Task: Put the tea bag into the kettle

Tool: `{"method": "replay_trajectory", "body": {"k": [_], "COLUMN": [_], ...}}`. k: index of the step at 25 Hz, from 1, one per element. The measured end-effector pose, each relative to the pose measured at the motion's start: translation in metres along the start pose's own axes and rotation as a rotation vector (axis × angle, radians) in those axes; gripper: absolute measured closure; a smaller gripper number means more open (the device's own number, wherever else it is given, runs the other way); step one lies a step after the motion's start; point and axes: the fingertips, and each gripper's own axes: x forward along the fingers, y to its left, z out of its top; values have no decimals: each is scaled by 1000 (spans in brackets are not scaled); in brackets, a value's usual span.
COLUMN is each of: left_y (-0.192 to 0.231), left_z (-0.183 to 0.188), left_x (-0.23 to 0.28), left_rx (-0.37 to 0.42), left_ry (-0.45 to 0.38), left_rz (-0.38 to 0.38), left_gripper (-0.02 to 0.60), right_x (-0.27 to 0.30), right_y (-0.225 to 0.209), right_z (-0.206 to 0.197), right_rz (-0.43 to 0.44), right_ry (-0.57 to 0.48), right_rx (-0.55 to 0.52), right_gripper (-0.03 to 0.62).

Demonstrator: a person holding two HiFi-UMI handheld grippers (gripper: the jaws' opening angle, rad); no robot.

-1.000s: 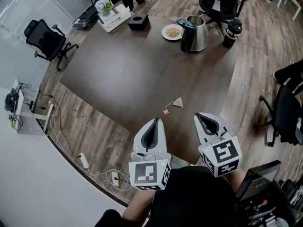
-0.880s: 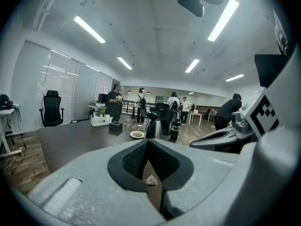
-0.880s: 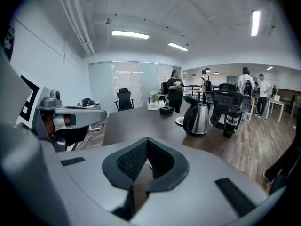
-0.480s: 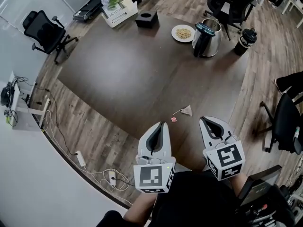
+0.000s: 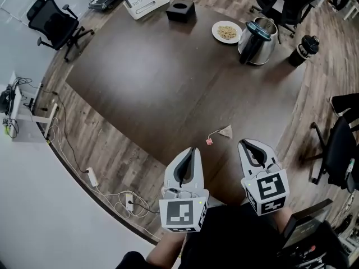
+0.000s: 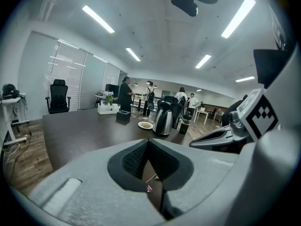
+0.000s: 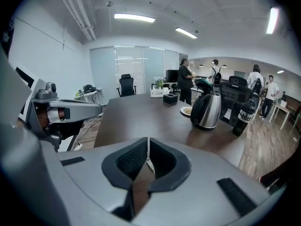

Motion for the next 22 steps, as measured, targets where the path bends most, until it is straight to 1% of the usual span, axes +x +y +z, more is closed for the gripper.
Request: {"method": "replay_trajectory", "body": {"k": [6, 8, 13, 16, 22], "left_y": [8, 7, 6, 10, 11], "left_z": [-29, -44, -73, -89, -103], "left_x": [17, 28, 45, 54, 67], "left_rx": [-24, -20, -75, -73, -103], "left_ry": [54, 79, 137, 167, 197], "left_rz": [61, 66, 100, 113, 128], "left_gripper": [577, 577, 577, 577, 577], "right_x": [32, 44, 65, 77, 97], "right_y": [-6, -8, -13, -14, -14], "right_z": [-17, -25, -43, -53, -67], "right_rz": [57, 72, 104, 125, 156], "right_ry": [50, 69, 116, 144, 176], "right_rx": [-27, -42, -47, -41, -60], "right_gripper": [579, 540, 533, 521, 510]}}
